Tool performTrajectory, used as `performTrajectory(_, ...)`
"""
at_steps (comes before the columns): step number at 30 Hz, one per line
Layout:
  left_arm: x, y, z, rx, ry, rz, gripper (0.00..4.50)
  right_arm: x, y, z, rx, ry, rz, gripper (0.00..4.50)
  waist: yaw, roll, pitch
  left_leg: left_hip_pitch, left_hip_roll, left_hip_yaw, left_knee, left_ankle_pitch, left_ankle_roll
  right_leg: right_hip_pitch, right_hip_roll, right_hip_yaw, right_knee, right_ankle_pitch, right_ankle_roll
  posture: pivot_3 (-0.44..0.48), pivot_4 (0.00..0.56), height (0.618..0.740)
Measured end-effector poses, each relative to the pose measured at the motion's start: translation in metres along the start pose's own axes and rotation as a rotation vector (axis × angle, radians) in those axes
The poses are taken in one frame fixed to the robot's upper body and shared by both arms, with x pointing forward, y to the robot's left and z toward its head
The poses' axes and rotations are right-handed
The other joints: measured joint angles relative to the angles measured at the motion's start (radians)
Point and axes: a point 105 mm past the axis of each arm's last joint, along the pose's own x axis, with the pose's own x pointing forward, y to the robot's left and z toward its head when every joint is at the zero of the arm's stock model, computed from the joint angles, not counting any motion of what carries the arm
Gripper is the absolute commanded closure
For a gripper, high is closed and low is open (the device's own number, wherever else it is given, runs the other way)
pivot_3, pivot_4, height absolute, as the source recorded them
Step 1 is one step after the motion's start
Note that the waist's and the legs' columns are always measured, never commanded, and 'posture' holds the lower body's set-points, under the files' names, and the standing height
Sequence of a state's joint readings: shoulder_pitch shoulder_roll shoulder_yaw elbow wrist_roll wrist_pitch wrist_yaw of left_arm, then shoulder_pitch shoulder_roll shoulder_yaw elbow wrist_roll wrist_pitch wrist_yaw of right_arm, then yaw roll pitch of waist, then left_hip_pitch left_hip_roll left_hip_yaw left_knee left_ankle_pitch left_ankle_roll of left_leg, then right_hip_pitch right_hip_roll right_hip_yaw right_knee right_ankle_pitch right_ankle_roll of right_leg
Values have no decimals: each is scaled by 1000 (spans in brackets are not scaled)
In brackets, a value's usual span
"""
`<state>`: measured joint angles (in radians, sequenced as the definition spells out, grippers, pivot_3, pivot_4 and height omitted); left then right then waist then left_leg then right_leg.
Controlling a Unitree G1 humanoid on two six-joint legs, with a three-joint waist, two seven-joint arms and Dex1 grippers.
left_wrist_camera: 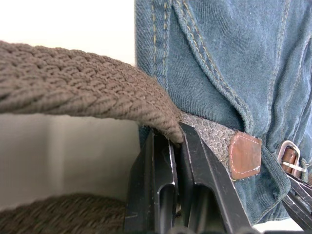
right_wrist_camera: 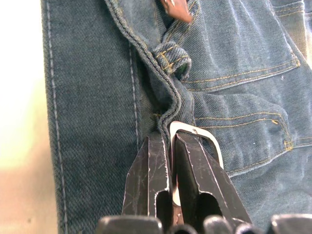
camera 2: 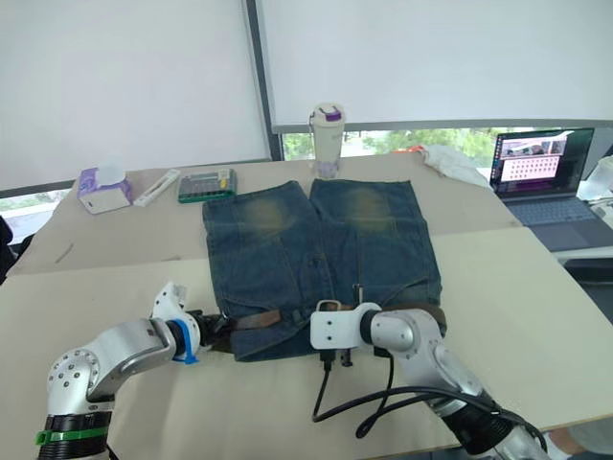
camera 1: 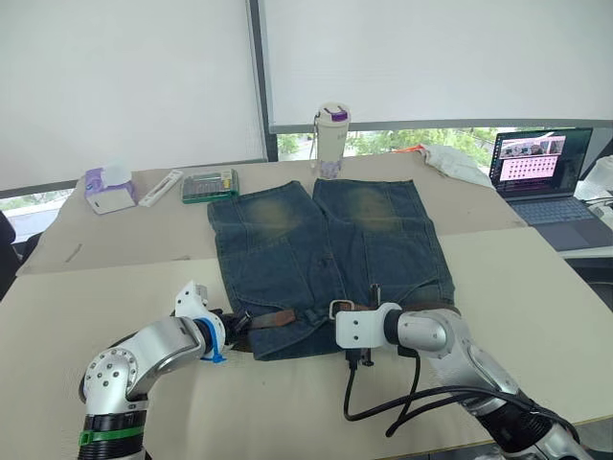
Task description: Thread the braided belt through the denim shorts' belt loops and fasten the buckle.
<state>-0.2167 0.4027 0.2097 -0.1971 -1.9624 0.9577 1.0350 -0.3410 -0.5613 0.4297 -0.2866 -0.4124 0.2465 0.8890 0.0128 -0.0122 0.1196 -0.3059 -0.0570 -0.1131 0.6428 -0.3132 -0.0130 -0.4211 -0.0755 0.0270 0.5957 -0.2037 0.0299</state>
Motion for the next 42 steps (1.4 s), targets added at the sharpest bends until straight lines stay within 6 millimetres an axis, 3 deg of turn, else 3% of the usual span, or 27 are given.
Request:
performTrajectory(6,-14,-77,15,48,-50,-450,4500,-11,3,21,303,-146,78,1598,-1,-1,1,-4,0,2,1,0,0,-2,0,-2,-1,0,-1,0,150,740)
performTrajectory(10,-34,-106,19,124,-57,-690,4500,-34,-19,31,621,-253,43,1598,-6,0,1,-4,0,0,1,0,0,-2,1,-2,-1,0,-1,0,150,740)
performTrajectory(17,-47,-118,17,184,-35,-828,4500,-44,-37,42,1102,-434,18,1598,0,2,1,-5,-1,-3,1,-1,2,-3,-1,-2,0,0,-1,0,150,740)
performTrajectory(23,-43,-123,7,189,7,-855,4500,-60,-64,63,1224,-612,-16,1598,-2,3,1,-5,-1,-4,1,-1,2,-4,-1,-2,0,0,-1,0,150,740)
performTrajectory(31,-45,-121,10,206,6,-851,4500,-74,-62,62,1297,-645,9,1598,-7,6,1,-6,0,-4,1,-1,2,-4,-1,-2,0,0,-1,0,150,740)
performTrajectory(40,-45,-122,8,218,16,-858,4500,-73,-61,61,1306,-614,9,4454,-12,7,1,-6,0,-4,0,-1,2,-4,-1,-2,0,0,-1,0,150,740)
performTrajectory(42,-45,-121,9,224,15,-854,4500,-73,-61,62,1306,-615,13,4454,-12,7,1,-6,0,-4,0,-1,2,-5,-1,-2,0,0,-1,0,150,740)
